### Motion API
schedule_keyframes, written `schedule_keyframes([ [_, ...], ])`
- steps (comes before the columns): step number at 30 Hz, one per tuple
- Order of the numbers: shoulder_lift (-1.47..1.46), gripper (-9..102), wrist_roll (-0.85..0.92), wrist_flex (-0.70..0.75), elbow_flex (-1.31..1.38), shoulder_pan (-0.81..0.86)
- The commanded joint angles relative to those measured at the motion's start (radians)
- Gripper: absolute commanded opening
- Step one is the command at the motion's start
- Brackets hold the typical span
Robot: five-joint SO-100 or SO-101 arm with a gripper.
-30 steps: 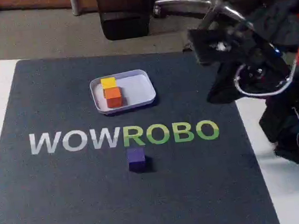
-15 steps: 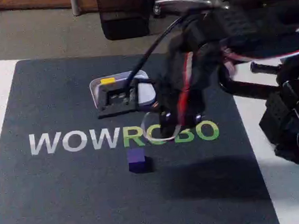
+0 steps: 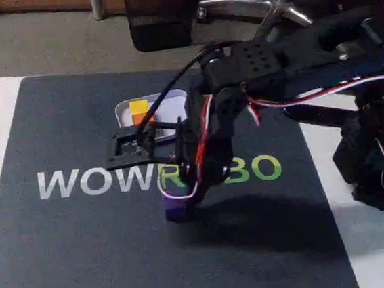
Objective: Move blocks one by one until all three blocks are in the tray.
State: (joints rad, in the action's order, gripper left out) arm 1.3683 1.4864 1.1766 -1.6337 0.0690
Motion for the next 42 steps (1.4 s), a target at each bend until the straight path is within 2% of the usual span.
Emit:
schedule_keyframes([
  [1, -0.041, 11, 0.0, -0.008, 0.087, 0.017],
  [9, -0.153, 16, 0.0, -0.008, 0.207, 0.043],
  [32, -0.311, 17, 0.006, -0.008, 0.345, 0.06],
  [42, -0.318, 1, -0.011, -0.006, 0.365, 0.071],
])
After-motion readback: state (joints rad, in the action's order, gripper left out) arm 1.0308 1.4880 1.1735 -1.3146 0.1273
